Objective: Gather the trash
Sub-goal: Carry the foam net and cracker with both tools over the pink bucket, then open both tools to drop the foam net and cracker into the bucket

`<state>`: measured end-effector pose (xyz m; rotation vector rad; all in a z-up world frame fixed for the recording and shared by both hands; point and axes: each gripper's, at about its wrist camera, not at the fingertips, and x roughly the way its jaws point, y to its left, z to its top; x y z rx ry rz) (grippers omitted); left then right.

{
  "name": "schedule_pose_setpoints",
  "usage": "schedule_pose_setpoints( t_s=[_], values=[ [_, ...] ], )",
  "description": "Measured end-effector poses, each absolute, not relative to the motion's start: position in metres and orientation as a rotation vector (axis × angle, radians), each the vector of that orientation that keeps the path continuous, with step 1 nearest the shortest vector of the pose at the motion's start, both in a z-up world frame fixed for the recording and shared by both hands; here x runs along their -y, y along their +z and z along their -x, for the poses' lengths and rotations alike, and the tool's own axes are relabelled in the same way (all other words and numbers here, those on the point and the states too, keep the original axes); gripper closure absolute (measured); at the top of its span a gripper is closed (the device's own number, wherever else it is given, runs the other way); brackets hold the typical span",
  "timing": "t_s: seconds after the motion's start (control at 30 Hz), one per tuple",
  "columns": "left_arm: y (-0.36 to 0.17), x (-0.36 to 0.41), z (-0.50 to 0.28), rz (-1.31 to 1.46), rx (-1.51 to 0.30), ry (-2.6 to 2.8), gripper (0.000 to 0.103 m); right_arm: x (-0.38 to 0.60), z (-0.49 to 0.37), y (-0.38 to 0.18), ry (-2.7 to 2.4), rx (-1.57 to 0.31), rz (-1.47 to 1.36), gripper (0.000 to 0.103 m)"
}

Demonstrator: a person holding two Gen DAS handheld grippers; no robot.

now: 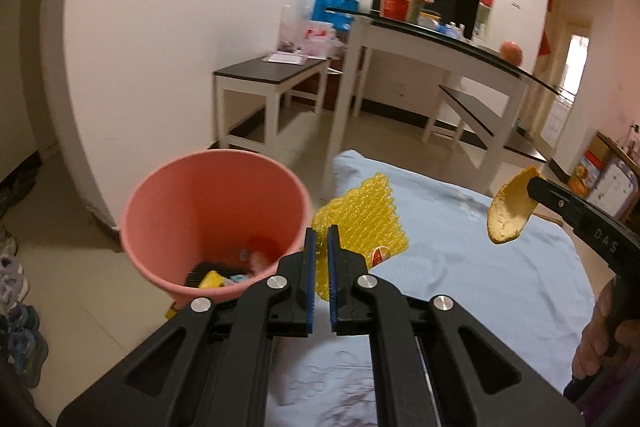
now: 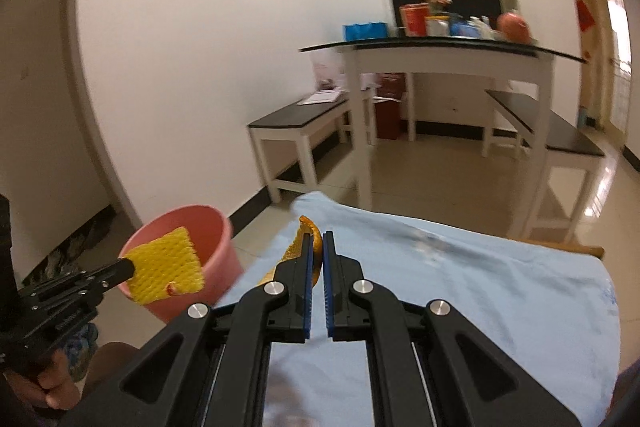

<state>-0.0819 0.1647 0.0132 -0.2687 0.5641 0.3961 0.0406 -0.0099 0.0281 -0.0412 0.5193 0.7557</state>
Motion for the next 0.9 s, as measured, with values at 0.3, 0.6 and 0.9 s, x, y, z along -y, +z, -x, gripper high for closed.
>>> schedule_pose_setpoints(
  t_s=[0.3, 0.6, 0.9],
  values=[
    [0.017, -0.212, 0.106, 0.323, -0.520, 0.474, 0.098, -0.074, 0.000, 0.044, 0.849, -0.469, 0.133, 0.099],
    [0.009, -0.257, 0.121, 0.389, -0.507, 0.540, 0.098, -0.145, 0.023, 0.045, 0.878, -0.440, 0.207, 0.099],
    [-0.006, -0.284, 0.120, 0.424, -0.527, 0.562, 0.098, -0.196, 0.028, 0.021, 0.869, -0.442, 0.305, 0.099]
  ],
)
